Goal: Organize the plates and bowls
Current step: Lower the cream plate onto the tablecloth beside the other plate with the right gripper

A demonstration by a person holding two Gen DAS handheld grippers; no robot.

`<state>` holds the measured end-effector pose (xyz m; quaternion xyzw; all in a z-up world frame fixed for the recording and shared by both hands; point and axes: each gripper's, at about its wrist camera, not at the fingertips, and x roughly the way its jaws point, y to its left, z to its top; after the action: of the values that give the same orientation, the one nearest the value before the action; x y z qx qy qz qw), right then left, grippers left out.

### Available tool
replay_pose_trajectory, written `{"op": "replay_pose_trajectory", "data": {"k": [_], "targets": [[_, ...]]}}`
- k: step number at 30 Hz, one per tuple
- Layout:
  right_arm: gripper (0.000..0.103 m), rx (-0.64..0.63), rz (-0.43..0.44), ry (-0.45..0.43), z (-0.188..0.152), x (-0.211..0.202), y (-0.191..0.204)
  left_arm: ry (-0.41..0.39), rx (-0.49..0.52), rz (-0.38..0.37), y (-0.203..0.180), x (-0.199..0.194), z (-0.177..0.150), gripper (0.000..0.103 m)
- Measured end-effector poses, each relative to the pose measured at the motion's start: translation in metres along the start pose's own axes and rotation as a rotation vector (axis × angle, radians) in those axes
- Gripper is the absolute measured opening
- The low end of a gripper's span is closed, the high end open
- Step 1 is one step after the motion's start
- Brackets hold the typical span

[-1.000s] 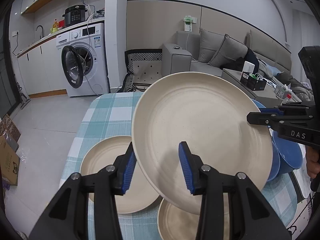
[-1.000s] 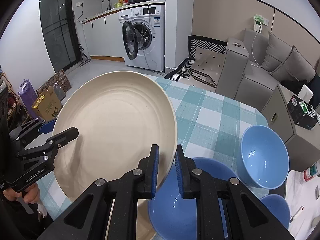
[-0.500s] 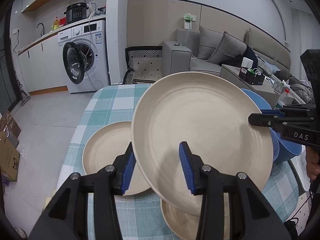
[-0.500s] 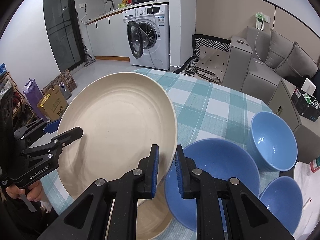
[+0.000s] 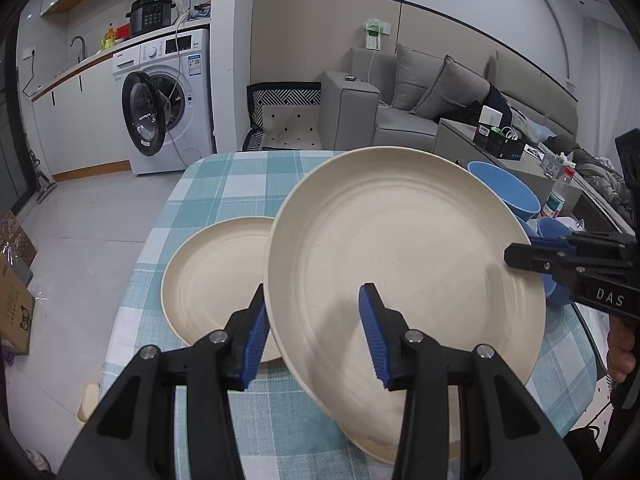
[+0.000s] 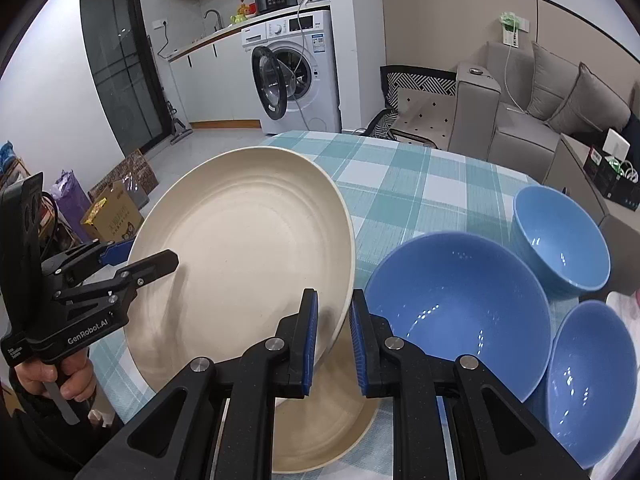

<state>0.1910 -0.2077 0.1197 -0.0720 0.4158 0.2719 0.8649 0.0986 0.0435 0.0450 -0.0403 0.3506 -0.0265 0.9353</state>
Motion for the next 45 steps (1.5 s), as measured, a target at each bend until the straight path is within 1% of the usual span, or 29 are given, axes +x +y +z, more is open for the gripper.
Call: {"op": "replay_pose_trajectory", "data": {"k": [13, 16, 21, 26, 33, 45], "targets": [[0.016, 0.070, -0.005, -0.014, -0.041, 0.002, -0.001, 0.056, 0.024, -0.023, -0.004, 0.008, -0.019, 0.043], [0.016, 0.084, 0.001, -0.017, -0.048, 0.006, -0.002, 0.070, 0.029, -0.016, -0.005, 0.012, -0.022, 0.043], [0.016, 0.102, 0.016, 0.001, -0.057, 0.012, -0.005, 0.090, 0.025, -0.015, -0.005, 0.017, -0.027, 0.043], [0.017, 0.107, 0.025, 0.024, -0.067, 0.018, -0.006, 0.094, 0.040, 0.003, -0.008, 0.020, -0.029, 0.043], [0.017, 0.107, 0.009, 0.040, -0.071, 0.020, -0.009, 0.112, 0.064, 0.010, -0.015, 0.026, -0.033, 0.043], [0.017, 0.106, 0.034, 0.092, -0.076, 0.031, -0.012, 0.132, 0.084, 0.025, -0.017, 0.033, -0.035, 0.043]]}}
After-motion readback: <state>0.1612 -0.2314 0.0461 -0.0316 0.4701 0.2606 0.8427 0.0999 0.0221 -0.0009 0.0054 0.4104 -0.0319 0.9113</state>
